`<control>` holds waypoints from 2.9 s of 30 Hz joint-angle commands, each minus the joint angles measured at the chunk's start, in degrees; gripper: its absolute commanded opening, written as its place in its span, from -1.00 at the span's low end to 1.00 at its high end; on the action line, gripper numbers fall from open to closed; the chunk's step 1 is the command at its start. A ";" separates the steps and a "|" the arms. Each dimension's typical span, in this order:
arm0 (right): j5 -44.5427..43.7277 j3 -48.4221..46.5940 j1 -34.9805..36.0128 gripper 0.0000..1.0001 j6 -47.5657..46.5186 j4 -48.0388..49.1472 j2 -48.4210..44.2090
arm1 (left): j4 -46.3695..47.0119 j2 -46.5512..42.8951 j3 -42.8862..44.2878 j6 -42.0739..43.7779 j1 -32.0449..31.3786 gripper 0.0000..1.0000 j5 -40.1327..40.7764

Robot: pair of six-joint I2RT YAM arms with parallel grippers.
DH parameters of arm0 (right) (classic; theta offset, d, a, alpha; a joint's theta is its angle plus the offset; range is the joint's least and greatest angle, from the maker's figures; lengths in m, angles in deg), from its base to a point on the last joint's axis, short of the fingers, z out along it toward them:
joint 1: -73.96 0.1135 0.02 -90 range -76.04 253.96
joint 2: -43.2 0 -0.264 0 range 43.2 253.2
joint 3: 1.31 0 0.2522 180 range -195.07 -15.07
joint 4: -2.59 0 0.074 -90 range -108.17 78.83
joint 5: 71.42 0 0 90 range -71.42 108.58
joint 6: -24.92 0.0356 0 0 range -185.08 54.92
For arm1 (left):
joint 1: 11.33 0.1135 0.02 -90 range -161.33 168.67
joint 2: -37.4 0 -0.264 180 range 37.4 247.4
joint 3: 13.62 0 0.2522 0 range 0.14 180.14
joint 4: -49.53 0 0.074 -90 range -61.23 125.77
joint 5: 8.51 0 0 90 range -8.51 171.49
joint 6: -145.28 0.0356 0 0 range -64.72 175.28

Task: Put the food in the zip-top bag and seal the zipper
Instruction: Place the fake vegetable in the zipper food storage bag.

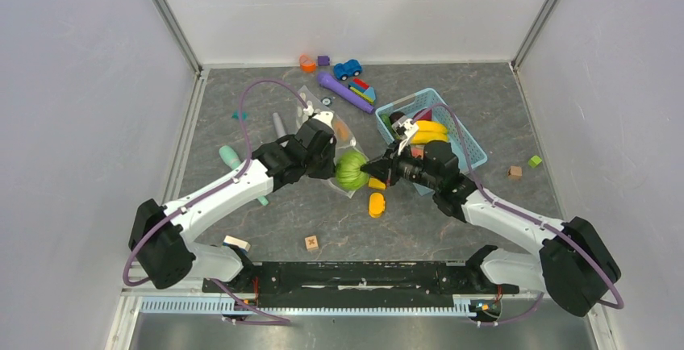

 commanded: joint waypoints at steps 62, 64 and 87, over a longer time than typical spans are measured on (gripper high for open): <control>-47.75 -5.54 20.09 0.51 3.25 14.33 10.24 | 11.61 -14.93 -7.67 -0.99 -2.51 -0.92 -5.36; -44.69 -6.35 20.09 0.59 2.64 12.27 9.73 | 11.31 -15.07 -7.77 -1.60 -2.51 -0.90 -3.81; -30.92 -4.39 20.04 0.96 -17.40 -14.75 -16.30 | 7.31 -9.33 -4.50 -3.11 -2.45 -0.84 2.17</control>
